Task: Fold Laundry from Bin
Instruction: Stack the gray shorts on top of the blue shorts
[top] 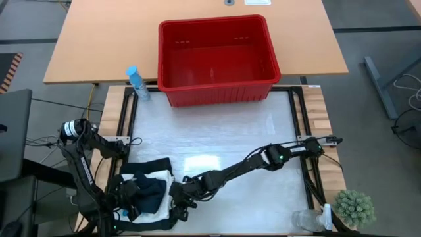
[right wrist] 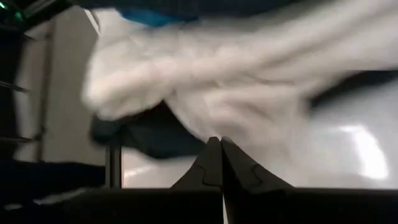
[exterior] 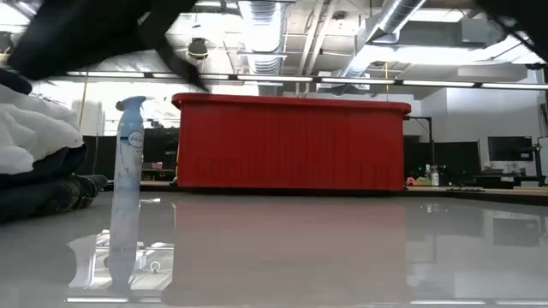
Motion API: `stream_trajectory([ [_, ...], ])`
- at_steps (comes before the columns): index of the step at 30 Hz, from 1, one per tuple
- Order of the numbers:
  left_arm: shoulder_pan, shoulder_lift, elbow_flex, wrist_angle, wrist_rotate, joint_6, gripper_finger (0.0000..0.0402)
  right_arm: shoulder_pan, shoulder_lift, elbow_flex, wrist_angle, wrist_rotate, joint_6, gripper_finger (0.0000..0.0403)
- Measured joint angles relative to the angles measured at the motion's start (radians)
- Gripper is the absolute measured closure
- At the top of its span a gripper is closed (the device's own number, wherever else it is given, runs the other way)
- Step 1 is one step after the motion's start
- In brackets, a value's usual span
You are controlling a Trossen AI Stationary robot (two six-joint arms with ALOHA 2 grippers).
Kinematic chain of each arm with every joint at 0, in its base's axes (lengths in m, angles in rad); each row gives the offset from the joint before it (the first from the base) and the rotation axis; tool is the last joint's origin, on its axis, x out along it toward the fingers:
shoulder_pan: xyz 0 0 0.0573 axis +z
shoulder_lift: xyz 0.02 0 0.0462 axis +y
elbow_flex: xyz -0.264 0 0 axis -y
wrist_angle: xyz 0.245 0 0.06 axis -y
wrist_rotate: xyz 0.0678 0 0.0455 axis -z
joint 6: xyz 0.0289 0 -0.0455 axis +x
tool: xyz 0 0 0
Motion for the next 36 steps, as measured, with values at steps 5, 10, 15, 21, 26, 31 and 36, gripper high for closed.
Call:
stream_trajectory([
  [5,0.020,0.000,-0.001,0.043,-0.004,0.051,0.0401,0.011,-0.235,0.002,-0.316,0.120,-0.064,0.0384],
  [10,0.108,0.002,-0.020,0.173,-0.061,0.173,0.0401,0.038,-0.424,0.003,-0.513,0.347,-0.082,0.0382],
  [15,0.230,-0.002,-0.092,0.378,-0.127,0.317,0.0402,0.065,-0.553,0.002,-0.615,0.525,-0.027,0.0381],
  [21,0.450,0.003,-0.100,0.563,-0.109,0.677,0.0401,0.088,-0.596,0.001,-0.706,0.608,0.026,0.0380],
  [26,0.642,0.008,-0.101,0.763,-0.102,0.926,0.0401,0.095,-0.588,0.003,-0.740,0.608,0.047,0.0380],
  [31,0.826,0.008,-0.103,0.869,-0.054,1.074,0.0401,0.107,-0.578,0.000,-0.830,0.609,0.152,0.0381],
  [36,0.960,0.008,-0.088,0.982,0.130,1.134,0.0401,0.148,-0.593,0.002,-0.936,0.608,0.286,0.0381],
])
